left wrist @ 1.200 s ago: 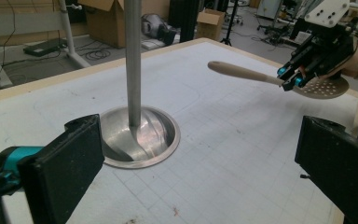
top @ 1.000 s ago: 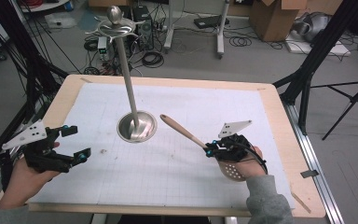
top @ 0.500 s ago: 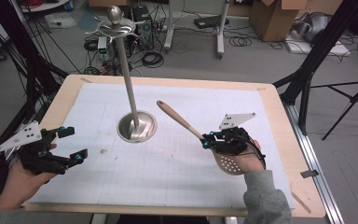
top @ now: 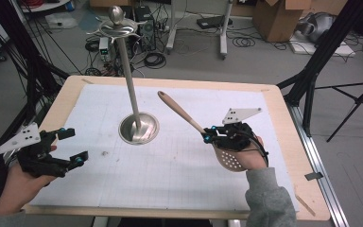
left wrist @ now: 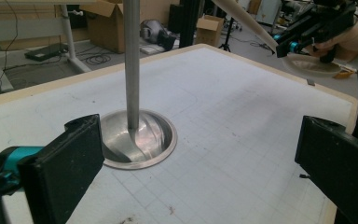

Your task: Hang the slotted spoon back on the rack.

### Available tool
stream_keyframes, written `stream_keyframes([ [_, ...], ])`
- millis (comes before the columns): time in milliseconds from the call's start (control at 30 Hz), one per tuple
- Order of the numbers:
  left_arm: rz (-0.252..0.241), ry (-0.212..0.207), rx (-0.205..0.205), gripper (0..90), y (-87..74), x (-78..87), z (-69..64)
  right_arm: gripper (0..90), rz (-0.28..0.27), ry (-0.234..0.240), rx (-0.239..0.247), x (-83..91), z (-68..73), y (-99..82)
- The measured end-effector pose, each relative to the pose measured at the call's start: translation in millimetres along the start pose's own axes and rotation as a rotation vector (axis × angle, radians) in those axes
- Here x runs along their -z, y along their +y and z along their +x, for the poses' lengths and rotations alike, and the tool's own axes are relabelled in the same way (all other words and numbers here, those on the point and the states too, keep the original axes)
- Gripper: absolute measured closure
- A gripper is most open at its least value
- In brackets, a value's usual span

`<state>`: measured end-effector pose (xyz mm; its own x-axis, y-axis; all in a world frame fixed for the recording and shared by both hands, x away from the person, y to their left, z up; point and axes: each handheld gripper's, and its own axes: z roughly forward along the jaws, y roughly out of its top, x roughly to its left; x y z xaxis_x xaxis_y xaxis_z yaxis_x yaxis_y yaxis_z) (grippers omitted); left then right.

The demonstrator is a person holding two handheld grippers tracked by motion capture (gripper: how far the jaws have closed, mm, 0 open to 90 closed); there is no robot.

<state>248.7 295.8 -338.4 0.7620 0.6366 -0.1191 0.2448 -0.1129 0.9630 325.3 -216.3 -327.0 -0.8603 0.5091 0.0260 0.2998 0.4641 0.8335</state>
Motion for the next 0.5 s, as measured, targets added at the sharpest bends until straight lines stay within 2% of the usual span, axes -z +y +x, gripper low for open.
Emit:
stream_keyframes([
  [100,0.006,0.001,0.001,1.7,-0.8,-0.4,0.4,77.8,-0.012,0.001,-0.003,3.5,0.2,6.5],
  [267,0.002,0.000,0.003,1.7,-0.7,0.1,0.6,77.8,-0.039,0.001,0.019,8.0,-0.2,18.7],
  [500,-0.004,0.002,0.005,1.8,0.0,1.4,0.4,77.8,-0.041,0.019,0.040,14.7,-0.2,35.8],
])
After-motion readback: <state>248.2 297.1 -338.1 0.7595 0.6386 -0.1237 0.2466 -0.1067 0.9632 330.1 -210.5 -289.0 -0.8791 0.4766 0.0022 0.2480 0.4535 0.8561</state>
